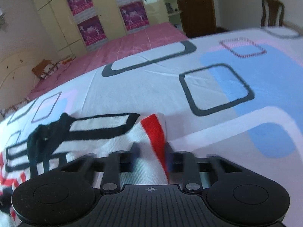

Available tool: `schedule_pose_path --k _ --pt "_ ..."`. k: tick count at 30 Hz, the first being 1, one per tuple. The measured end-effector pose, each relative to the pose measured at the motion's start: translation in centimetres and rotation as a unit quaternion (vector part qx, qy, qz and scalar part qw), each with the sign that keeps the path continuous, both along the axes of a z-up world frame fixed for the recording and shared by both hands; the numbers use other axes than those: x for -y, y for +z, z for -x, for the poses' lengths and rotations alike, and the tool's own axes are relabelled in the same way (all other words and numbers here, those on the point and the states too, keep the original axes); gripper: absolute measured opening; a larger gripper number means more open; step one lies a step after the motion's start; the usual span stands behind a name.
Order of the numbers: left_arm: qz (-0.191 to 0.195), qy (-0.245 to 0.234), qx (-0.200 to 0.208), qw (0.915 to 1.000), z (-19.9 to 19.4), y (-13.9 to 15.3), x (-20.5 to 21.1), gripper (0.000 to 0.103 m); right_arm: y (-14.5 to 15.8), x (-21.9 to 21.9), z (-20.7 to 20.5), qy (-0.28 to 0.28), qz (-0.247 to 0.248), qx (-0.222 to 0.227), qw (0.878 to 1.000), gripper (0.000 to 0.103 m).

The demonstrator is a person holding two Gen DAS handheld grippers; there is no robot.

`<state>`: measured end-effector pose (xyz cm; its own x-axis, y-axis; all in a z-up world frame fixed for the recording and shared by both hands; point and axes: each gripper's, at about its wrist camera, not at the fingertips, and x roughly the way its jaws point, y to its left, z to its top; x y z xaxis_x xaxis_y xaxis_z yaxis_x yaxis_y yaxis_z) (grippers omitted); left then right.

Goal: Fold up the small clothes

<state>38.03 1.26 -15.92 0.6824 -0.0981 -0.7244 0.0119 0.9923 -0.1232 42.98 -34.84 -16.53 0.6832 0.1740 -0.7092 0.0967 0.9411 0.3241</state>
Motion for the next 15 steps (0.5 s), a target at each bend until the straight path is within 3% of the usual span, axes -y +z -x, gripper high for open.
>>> schedule_pose_path --k 3,6,9,15 --pt "0.003 0.006 -0.005 1.0 -0.1 0.1 -0.1 0.025 0.5 -0.3 0.7 0.001 0.043 0.021 0.999 0.009" --pt "-0.001 0.007 -0.005 1.0 -0.3 0.0 0.1 0.025 -0.3 0.7 0.9 -0.025 0.052 0.024 0.998 0.009" --pt "-0.003 0.005 -0.007 1.0 -0.3 0.1 0.1 0.025 0.4 -0.8 1.2 0.0 0.104 0.031 0.994 0.01" --pt "-0.003 0.005 -0.013 0.9999 -0.1 0.5 0.1 0.026 3.0 -3.0 4.2 0.031 0.12 0.071 0.99 0.011"
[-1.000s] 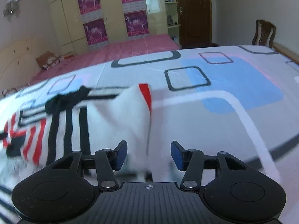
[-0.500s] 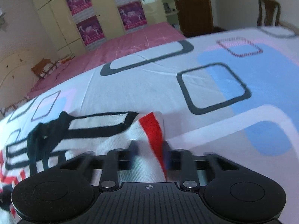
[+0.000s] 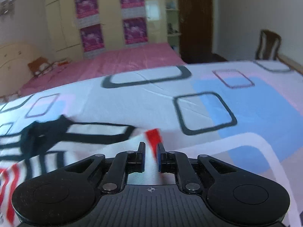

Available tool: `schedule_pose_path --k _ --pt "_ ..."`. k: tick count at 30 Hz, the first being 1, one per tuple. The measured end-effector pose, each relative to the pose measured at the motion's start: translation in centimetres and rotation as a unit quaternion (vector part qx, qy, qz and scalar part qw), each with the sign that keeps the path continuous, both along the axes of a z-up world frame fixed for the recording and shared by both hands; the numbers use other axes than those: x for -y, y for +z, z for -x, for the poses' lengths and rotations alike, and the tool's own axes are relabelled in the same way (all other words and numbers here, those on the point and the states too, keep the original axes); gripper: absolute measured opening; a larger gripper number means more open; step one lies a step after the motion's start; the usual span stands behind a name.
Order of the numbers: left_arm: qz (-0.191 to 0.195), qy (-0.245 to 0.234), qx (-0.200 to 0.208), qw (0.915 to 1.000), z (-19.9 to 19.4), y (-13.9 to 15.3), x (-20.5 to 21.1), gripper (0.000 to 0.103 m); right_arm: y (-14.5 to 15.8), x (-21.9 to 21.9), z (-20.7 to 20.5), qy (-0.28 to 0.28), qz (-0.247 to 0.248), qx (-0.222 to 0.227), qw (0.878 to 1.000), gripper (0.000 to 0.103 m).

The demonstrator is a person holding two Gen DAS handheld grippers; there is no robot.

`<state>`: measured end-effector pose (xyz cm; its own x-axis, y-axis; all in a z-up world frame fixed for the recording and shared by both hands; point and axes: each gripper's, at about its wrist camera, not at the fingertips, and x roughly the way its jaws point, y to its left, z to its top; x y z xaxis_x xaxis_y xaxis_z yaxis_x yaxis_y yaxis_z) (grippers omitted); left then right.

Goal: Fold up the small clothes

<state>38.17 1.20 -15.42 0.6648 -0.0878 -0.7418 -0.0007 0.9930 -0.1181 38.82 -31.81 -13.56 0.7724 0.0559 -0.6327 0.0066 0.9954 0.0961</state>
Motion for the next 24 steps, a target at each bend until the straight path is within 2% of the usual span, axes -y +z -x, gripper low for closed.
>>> schedule_pose_path --k 5,7,8,10,15,18,20,22,24 --pt "-0.008 -0.007 0.002 0.9999 0.2 -0.2 0.0 0.028 -0.9 -5.1 0.3 0.069 0.012 -0.012 0.997 0.011" --pt "-0.011 -0.009 0.001 0.9999 0.3 -0.2 -0.2 0.028 -2.3 -6.4 -0.4 0.07 0.031 -0.038 0.996 0.011" --pt "-0.011 -0.008 0.0 0.9999 0.4 -0.2 -0.2 0.028 -3.0 -6.7 -0.5 0.07 0.041 -0.037 0.996 0.011" --pt "-0.007 -0.006 -0.004 0.9999 0.5 0.1 -0.5 0.027 -2.5 -7.3 -0.4 0.071 0.057 -0.039 0.995 0.011" --pt "0.017 0.018 -0.008 0.9997 1.5 1.0 -1.9 0.031 -0.4 -8.9 1.7 0.093 0.032 -0.016 0.995 0.011" --pt "0.024 0.026 -0.008 0.9993 2.4 1.7 -3.0 0.032 -1.6 -10.6 1.7 0.11 0.032 -0.053 0.992 0.011" --pt "0.024 0.034 -0.006 0.9991 3.1 2.2 -4.0 0.032 -1.7 -11.0 2.2 0.104 0.038 -0.047 0.993 0.011" --pt "0.025 0.05 -0.003 0.9984 3.9 2.7 -5.4 0.037 -0.9 -11.5 2.8 0.108 0.025 -0.046 0.993 0.012" --pt "0.025 0.068 -0.002 0.9974 4.7 3.0 -7.0 0.056 0.0 -12.2 3.6 0.117 0.01 -0.036 0.992 0.012"
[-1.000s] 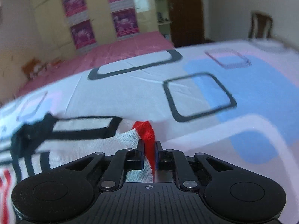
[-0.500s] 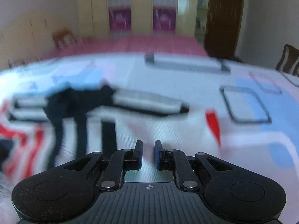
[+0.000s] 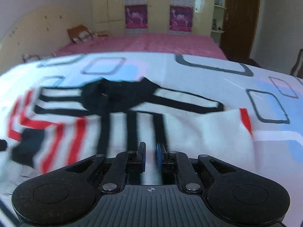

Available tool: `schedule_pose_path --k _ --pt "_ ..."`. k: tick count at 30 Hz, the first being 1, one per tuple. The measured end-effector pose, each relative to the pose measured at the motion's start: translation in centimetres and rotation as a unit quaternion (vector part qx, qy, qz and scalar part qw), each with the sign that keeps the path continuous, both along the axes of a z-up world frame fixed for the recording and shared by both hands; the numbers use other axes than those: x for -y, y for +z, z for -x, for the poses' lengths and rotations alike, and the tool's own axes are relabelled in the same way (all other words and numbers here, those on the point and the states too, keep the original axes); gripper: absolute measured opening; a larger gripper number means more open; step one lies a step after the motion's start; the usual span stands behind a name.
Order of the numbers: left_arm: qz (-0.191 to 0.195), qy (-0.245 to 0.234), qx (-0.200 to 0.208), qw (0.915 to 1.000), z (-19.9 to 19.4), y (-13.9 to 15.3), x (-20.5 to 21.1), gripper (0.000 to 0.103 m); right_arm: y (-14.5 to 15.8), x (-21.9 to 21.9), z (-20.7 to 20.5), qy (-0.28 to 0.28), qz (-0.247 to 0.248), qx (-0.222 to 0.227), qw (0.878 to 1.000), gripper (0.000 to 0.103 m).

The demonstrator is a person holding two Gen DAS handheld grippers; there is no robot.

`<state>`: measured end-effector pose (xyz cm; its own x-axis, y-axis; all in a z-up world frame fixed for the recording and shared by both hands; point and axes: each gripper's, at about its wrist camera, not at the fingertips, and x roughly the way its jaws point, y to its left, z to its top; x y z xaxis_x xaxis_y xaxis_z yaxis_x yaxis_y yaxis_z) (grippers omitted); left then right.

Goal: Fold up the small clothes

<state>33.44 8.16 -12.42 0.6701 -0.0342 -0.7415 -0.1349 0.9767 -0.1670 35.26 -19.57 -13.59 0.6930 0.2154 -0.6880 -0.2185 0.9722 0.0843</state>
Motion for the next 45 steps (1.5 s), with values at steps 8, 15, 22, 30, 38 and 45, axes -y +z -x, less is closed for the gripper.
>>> schedule_pose_path --k 8,15,22,30,38,45 --pt "0.001 0.084 -0.002 0.9965 3.5 0.6 -7.3 0.062 0.8 -5.8 1.8 0.053 -0.018 0.0 0.998 0.012" --pt "0.005 0.158 -0.008 0.9873 6.0 0.6 -13.5 0.063 0.7 -10.3 1.9 0.084 -0.022 -0.003 0.996 0.012" --pt "0.021 0.232 -0.008 0.9725 7.5 0.4 -19.3 0.067 0.6 -13.4 1.7 0.092 -0.024 -0.006 0.995 0.036" --pt "0.066 0.314 -0.002 0.9471 8.6 -0.8 -25.4 0.067 0.4 -14.3 1.7 0.065 -0.008 0.021 0.998 0.07" --pt "0.098 0.333 0.037 0.9372 7.3 -2.3 -28.1 0.053 -2.0 -15.5 1.2 0.073 0.035 -0.007 0.997 0.05" --pt "0.094 0.344 0.056 0.9326 7.2 -2.8 -29.1 0.009 -2.4 -15.3 1.0 0.066 0.026 -0.013 0.997 0.05"
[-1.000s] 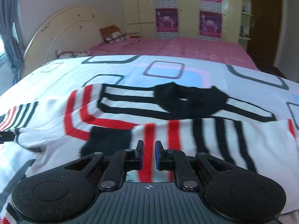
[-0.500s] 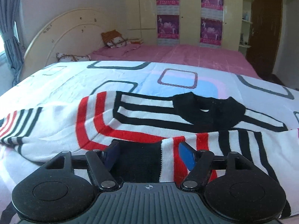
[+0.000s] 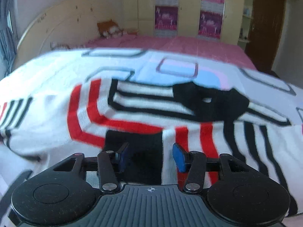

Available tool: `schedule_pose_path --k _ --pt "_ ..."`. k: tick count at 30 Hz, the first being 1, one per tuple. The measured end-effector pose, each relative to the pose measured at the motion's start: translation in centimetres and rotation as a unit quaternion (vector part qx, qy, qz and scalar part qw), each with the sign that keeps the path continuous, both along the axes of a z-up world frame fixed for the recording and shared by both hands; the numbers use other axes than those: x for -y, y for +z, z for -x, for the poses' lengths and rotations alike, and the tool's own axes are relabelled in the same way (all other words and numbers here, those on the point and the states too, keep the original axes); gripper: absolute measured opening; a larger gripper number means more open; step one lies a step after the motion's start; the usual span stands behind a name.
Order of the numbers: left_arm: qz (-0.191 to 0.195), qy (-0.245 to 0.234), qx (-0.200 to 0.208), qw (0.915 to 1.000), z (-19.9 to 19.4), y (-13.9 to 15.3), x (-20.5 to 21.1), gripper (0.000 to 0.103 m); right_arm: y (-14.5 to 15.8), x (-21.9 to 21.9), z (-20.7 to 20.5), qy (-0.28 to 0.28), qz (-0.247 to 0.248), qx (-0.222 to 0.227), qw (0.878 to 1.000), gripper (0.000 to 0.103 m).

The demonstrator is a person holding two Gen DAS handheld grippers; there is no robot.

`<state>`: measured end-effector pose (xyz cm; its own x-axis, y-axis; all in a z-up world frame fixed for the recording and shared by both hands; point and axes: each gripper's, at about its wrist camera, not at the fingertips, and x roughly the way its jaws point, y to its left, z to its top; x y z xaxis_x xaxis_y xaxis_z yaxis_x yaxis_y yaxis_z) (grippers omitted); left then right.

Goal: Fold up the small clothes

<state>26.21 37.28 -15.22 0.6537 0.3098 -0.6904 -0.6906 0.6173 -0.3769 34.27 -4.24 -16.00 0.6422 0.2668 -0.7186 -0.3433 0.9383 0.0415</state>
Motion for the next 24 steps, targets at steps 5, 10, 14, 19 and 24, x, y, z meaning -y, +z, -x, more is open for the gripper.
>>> schedule_pose_path --k 5,10,14,19,24 --pt "-0.033 -0.03 0.03 0.9986 0.0 2.6 2.0 0.006 0.8 0.9 -0.2 -0.015 -0.032 -0.002 0.999 0.05" --pt "-0.055 -0.125 0.072 0.988 -1.4 6.7 6.6 0.006 0.7 0.9 0.3 -0.003 -0.022 -0.001 1.0 0.05" --pt "-0.06 -0.225 0.1 0.9673 -3.2 9.7 12.1 0.006 2.5 2.8 0.8 -0.024 -0.057 0.017 0.998 0.051" --pt "-0.044 -0.337 0.121 0.9325 -6.1 10.9 20.8 0.006 4.0 6.5 1.6 -0.051 -0.074 0.026 0.996 0.051" --pt "-0.035 -0.435 0.118 0.8922 -8.9 10.0 30.0 0.006 4.9 11.2 2.6 -0.089 -0.079 0.034 0.992 0.051"
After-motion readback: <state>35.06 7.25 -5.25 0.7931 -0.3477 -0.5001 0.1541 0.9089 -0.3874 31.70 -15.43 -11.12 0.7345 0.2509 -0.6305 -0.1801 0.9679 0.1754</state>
